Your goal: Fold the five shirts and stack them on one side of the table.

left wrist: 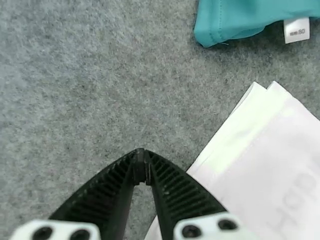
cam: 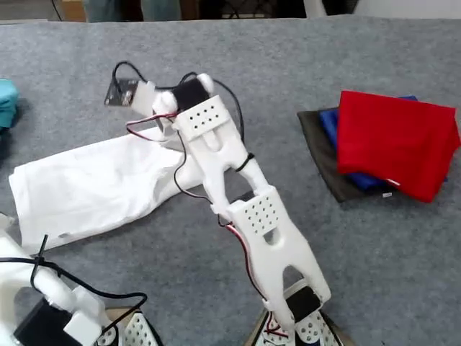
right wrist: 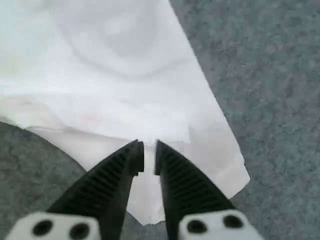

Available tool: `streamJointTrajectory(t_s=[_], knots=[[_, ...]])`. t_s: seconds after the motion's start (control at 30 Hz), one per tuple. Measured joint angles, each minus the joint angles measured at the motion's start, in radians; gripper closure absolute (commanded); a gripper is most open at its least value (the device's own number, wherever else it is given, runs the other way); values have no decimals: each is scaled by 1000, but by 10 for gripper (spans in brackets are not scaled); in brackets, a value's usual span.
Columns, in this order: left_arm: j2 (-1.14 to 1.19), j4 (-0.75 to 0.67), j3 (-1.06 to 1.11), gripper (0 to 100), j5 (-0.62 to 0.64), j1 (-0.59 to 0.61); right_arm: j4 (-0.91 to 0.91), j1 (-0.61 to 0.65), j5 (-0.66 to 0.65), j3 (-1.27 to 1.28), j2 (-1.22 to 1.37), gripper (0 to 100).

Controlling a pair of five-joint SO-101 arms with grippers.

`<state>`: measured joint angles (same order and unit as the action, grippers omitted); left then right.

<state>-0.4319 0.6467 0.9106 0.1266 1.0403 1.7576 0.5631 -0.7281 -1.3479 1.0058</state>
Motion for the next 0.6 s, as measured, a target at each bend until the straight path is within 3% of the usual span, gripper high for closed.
streamJointTrajectory(t_s=[0.17,0.6], knots=[[0,0,0,968,0,0,0,0,72,34,-77,985],[0,0,0,970,0,0,-23,43,83,600,-267,985]])
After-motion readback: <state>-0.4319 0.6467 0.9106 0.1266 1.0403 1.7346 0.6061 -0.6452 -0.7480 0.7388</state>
